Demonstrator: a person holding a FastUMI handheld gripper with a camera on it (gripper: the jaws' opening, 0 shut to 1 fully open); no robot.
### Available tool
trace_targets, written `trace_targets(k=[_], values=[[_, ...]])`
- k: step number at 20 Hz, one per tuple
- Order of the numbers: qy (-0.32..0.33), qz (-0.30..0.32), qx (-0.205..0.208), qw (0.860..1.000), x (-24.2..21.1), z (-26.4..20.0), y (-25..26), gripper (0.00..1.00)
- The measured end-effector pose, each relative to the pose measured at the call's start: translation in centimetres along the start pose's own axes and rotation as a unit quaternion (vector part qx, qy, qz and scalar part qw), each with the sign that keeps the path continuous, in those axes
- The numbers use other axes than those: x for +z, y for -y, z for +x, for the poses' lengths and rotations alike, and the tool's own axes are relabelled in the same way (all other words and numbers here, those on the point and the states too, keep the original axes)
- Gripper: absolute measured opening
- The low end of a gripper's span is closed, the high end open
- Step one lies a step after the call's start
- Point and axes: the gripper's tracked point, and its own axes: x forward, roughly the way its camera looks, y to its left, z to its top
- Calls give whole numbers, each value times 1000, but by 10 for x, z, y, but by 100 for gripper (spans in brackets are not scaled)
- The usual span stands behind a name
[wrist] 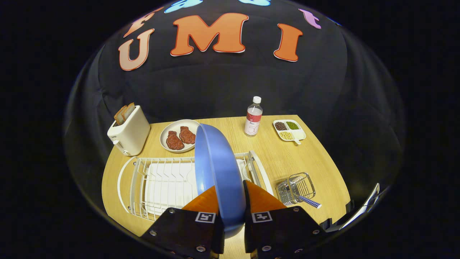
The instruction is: Take the plate from the dish rack, then take the spoon from the basket and place it into the plate.
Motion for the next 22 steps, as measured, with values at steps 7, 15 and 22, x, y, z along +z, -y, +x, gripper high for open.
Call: trace_targets(k=[7, 15, 22], values=[[8, 64, 40, 997, -22, -37, 17, 22], [4, 103, 62, 993, -78, -78, 44, 22], [-21, 161, 96, 982, -147, -99, 51, 22]])
